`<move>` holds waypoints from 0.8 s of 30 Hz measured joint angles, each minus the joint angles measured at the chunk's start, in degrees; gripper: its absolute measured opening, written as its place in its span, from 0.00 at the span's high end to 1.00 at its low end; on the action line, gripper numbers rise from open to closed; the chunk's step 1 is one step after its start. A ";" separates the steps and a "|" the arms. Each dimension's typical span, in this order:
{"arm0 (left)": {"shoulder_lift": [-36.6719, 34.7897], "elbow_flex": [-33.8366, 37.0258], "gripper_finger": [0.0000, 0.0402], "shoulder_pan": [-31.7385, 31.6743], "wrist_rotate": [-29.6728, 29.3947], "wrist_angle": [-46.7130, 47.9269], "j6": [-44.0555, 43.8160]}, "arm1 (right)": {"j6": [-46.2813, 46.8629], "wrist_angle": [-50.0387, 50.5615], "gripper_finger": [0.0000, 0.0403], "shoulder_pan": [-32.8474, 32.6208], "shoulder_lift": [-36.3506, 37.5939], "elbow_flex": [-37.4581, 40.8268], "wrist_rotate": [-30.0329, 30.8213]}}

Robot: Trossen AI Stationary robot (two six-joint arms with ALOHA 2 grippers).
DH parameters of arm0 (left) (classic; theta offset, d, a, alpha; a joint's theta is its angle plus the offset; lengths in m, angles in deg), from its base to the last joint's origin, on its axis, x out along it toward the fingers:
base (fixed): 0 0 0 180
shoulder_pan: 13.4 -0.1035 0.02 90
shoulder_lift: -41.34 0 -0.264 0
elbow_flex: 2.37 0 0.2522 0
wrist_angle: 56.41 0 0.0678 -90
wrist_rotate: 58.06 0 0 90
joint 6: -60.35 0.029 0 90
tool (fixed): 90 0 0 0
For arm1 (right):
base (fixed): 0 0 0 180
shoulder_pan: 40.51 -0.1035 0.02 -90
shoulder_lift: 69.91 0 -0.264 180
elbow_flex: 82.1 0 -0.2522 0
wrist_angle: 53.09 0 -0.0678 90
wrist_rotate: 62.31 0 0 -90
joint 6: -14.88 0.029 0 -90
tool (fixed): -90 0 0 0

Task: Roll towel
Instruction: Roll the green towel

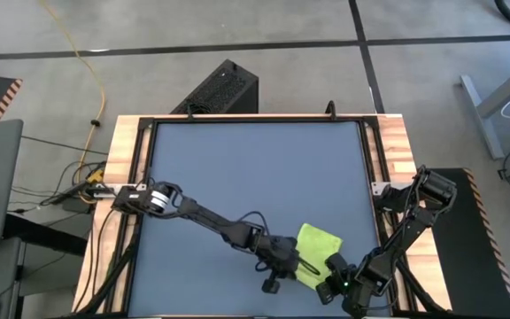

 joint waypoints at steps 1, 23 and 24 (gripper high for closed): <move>0.06 0.02 1.00 0.00 1.32 -1.24 0.13 | 0.00 0.00 0.95 0.00 0.00 0.00 -0.02; 1.09 -0.11 1.00 -1.01 -2.63 2.13 1.09 | -0.02 -0.02 0.94 0.00 -0.02 -0.02 -0.03; 1.69 -0.11 1.00 -0.97 -2.17 2.51 0.57 | -0.04 -0.03 0.93 0.00 -0.02 -0.02 -0.03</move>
